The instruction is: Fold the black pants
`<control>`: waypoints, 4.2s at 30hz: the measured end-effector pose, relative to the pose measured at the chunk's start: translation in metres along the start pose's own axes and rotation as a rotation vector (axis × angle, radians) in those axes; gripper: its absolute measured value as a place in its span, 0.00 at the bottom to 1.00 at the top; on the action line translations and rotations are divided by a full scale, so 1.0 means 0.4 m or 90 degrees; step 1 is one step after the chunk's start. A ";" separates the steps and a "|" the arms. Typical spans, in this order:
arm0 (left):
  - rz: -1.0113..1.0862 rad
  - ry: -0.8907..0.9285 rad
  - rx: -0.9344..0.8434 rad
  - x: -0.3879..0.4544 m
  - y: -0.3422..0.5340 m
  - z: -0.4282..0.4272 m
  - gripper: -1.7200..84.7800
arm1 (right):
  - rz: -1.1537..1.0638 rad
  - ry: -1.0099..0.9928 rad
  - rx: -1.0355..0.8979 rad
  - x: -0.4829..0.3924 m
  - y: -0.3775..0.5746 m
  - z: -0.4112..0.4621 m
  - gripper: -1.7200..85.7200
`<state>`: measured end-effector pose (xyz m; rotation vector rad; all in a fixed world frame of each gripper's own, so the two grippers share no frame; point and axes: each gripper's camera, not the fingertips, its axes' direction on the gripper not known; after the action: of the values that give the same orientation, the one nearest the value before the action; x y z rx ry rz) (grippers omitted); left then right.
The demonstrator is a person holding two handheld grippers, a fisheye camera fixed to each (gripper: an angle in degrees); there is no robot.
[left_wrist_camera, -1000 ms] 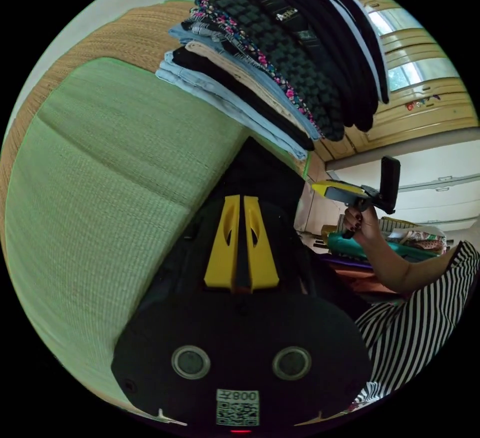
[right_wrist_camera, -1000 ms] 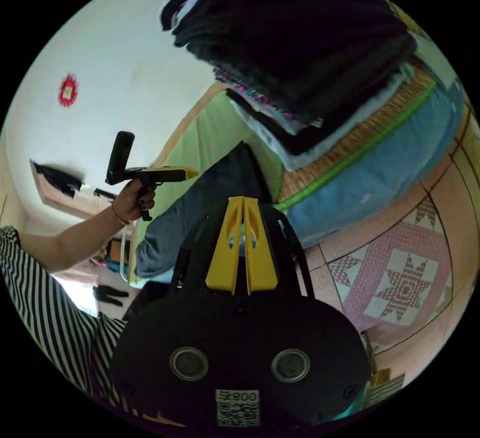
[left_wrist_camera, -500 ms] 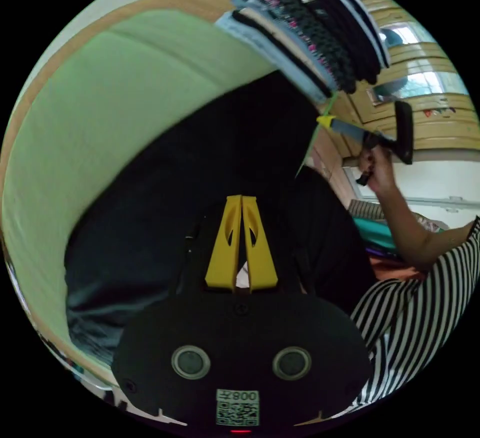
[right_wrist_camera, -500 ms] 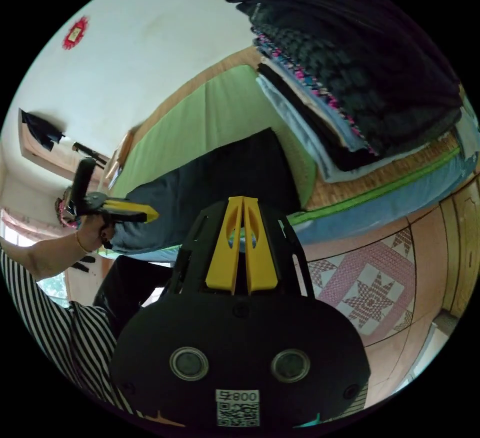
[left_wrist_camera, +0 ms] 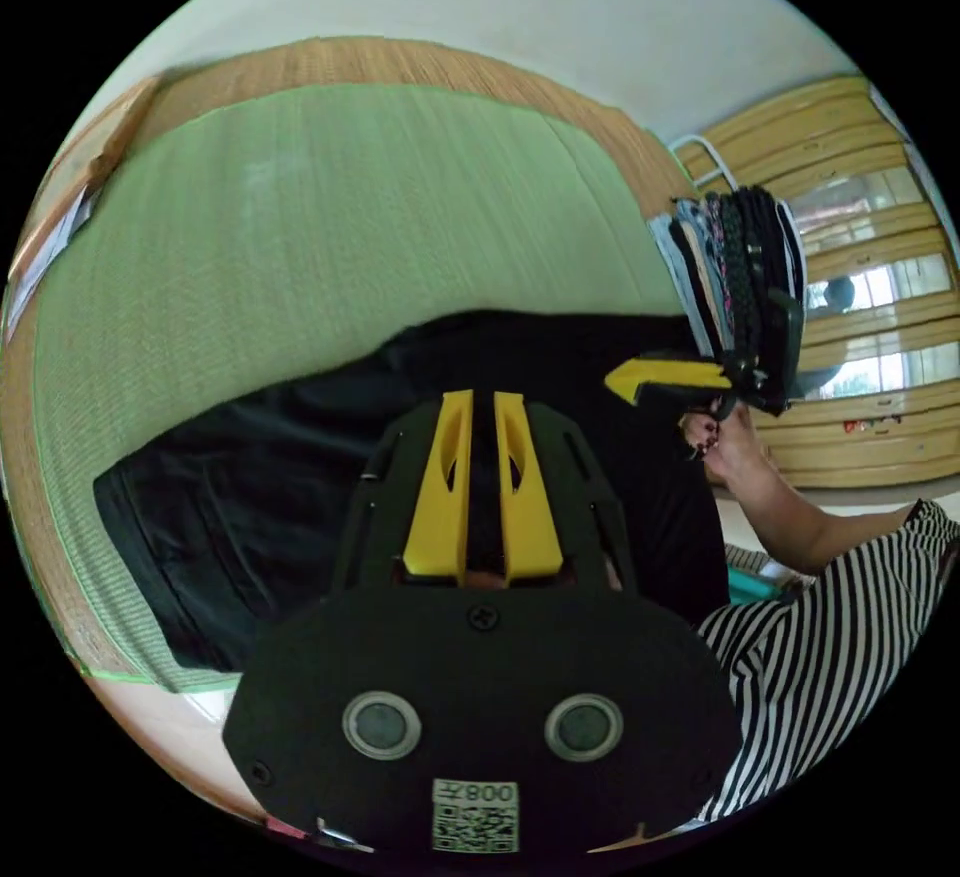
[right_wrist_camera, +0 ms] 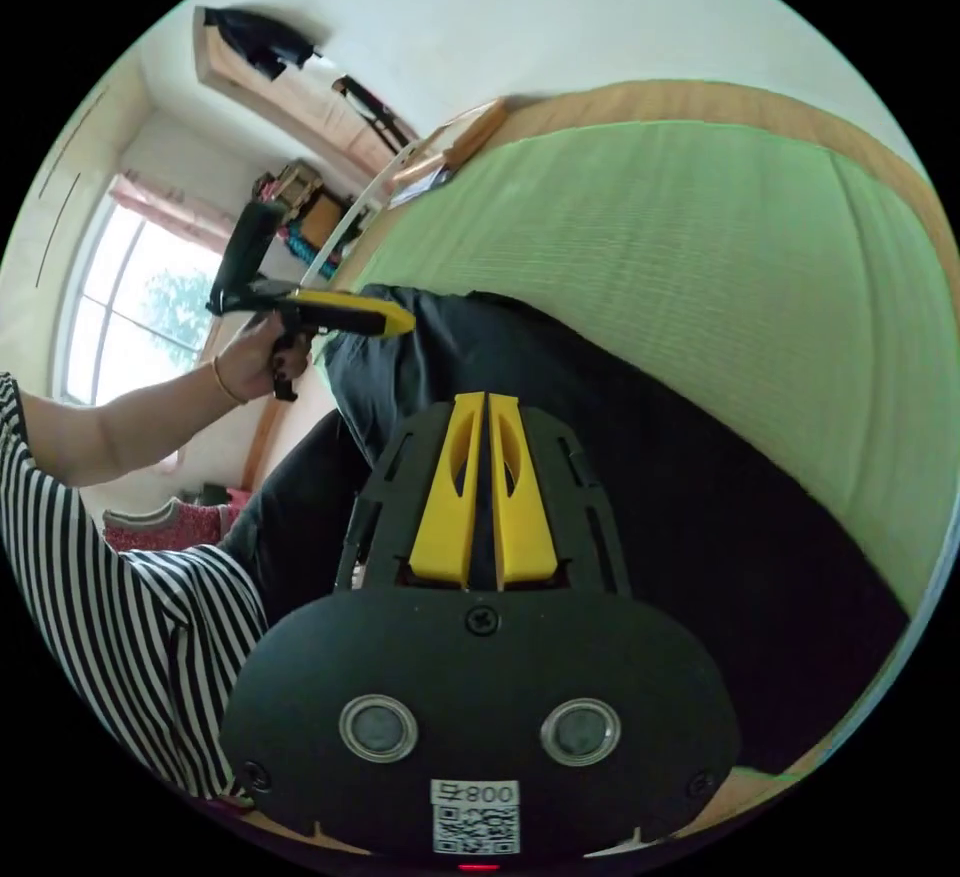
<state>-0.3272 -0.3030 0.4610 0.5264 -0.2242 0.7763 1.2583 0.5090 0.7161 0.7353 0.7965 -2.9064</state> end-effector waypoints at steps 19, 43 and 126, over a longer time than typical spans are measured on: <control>0.030 0.065 0.002 -0.252 -0.102 -0.350 0.03 | -0.128 -0.087 -0.190 0.071 0.109 0.564 0.02; -0.055 0.130 0.104 -0.434 0.164 -0.801 0.10 | -0.064 -0.011 -0.023 0.519 0.022 0.524 0.09; -0.274 -0.136 0.170 -0.324 0.859 -1.441 0.02 | -0.076 0.091 -0.119 0.605 -0.126 0.839 0.02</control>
<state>-0.6624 0.1272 0.0491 0.8779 -0.1960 0.3298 0.8899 0.4087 0.8837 0.9120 1.1465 -2.8521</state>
